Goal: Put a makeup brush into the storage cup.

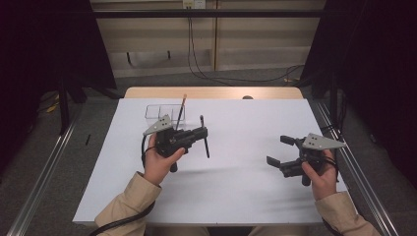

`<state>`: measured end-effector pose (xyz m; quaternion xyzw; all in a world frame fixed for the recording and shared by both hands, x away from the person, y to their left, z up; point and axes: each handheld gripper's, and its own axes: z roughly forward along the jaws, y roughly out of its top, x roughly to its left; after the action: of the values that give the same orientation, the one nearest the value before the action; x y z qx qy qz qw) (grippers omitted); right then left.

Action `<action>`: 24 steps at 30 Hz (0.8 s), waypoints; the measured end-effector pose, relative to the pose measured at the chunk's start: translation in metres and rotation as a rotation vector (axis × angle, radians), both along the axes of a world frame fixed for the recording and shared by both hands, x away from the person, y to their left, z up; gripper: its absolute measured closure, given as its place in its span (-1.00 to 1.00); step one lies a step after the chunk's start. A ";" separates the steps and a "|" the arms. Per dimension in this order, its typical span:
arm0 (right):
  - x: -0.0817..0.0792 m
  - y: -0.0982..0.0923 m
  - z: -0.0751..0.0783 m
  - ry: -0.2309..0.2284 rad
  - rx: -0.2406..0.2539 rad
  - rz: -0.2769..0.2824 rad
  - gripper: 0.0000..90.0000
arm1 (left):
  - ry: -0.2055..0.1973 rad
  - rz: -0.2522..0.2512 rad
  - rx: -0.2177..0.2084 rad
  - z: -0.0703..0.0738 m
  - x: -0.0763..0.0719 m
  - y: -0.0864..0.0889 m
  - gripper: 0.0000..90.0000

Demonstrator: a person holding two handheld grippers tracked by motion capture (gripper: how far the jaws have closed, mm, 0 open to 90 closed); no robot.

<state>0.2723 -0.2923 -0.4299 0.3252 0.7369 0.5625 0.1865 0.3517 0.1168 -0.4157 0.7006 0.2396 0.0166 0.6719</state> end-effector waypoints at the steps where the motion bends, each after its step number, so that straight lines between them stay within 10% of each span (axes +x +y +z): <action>1: -0.001 -0.001 0.000 0.000 -0.002 -0.002 -0.94 | -0.001 0.001 0.001 0.000 0.000 0.000 0.86; 24: -0.011 -0.013 -0.005 0.004 -0.009 -0.004 -0.93 | -0.004 0.006 0.002 0.002 0.001 0.003 0.86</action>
<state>0.2616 -0.3055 -0.4350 0.3269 0.7391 0.5583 0.1878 0.3522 0.1197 -0.4138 0.7005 0.2403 0.0203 0.6717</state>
